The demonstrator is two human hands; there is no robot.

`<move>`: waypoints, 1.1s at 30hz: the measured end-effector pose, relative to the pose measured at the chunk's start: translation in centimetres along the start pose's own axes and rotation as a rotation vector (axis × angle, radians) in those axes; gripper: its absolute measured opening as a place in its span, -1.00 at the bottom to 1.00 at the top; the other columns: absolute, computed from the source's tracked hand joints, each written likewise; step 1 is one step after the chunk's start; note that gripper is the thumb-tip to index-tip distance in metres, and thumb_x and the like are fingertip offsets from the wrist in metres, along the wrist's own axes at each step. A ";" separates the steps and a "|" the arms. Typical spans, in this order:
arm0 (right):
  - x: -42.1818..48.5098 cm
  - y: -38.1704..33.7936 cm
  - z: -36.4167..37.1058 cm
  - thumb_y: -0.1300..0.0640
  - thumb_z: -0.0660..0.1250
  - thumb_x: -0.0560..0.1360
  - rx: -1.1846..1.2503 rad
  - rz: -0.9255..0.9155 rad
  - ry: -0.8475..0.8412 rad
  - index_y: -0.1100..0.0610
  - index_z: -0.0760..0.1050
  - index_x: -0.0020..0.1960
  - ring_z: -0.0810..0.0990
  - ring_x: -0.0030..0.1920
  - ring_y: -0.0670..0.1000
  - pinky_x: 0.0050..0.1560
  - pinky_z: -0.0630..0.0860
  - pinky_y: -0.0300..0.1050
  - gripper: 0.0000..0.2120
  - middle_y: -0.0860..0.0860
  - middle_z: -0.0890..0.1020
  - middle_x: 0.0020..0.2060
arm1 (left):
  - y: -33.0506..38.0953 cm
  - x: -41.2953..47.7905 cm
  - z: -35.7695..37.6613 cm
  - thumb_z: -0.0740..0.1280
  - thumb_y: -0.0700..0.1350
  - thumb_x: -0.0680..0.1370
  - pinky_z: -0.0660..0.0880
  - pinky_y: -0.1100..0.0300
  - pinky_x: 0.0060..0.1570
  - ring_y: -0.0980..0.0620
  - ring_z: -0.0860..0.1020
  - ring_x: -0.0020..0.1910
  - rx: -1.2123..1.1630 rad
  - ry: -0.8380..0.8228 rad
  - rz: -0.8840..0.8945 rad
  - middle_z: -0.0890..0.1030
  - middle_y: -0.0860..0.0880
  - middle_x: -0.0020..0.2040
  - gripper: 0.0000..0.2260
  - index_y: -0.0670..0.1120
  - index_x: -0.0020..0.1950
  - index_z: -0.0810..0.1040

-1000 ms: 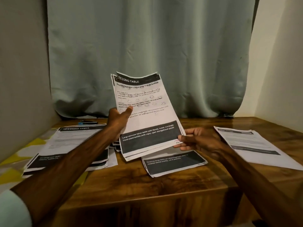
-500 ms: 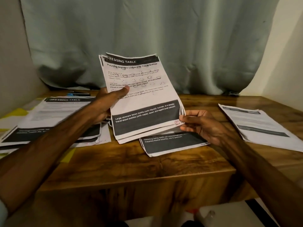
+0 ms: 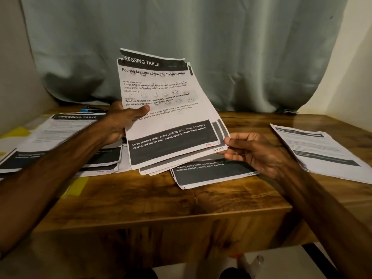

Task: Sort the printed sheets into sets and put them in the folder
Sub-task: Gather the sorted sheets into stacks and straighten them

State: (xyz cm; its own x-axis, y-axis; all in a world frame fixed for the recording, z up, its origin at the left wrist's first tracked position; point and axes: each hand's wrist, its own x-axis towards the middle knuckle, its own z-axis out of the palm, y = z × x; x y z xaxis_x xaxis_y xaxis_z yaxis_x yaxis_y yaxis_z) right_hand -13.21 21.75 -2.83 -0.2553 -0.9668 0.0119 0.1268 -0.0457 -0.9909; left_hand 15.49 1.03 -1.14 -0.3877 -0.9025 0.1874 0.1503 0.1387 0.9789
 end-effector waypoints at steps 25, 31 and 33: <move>-0.7 0.0 -1.8 0.10 0.47 0.54 -0.681 -0.260 0.442 0.14 0.72 -0.08 0.73 -0.14 0.01 -0.25 0.65 -0.21 -0.89 0.00 0.75 -0.21 | 0.4 -0.5 0.3 0.41 -0.20 0.59 0.64 0.14 0.01 0.03 0.71 0.03 -0.068 0.073 0.047 0.72 0.01 0.06 -0.76 -0.13 0.25 0.60; 2.2 -2.8 -1.4 -0.09 0.48 0.49 -1.280 0.071 0.311 0.27 0.62 -0.18 0.63 -0.17 0.15 -0.13 0.53 -0.02 -0.61 0.13 0.67 -0.22 | -0.2 -0.5 0.8 0.38 -0.22 0.60 0.60 0.06 0.10 -0.03 0.69 0.09 -0.048 0.039 0.009 0.68 -0.08 0.19 -0.81 -0.10 0.21 0.61; 3.5 -2.9 -0.1 0.05 0.45 0.54 -1.403 0.123 0.254 0.16 0.42 -0.24 0.54 -0.16 0.07 -0.10 0.50 -0.08 -0.70 0.08 0.55 -0.20 | -0.5 -0.5 0.9 0.37 -0.23 0.60 0.59 -0.01 0.15 -0.07 0.69 0.11 -0.045 0.033 -0.010 0.67 -0.12 0.21 -0.79 -0.12 0.23 0.60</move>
State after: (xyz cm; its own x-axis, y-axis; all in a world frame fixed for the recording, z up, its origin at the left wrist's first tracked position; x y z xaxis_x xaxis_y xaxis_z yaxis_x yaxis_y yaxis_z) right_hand -14.56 18.54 0.11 -0.4931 -0.8690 0.0421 -0.8368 0.4605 -0.2960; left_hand 14.77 1.76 -1.60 -0.3594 -0.9168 0.1741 0.1878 0.1117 0.9758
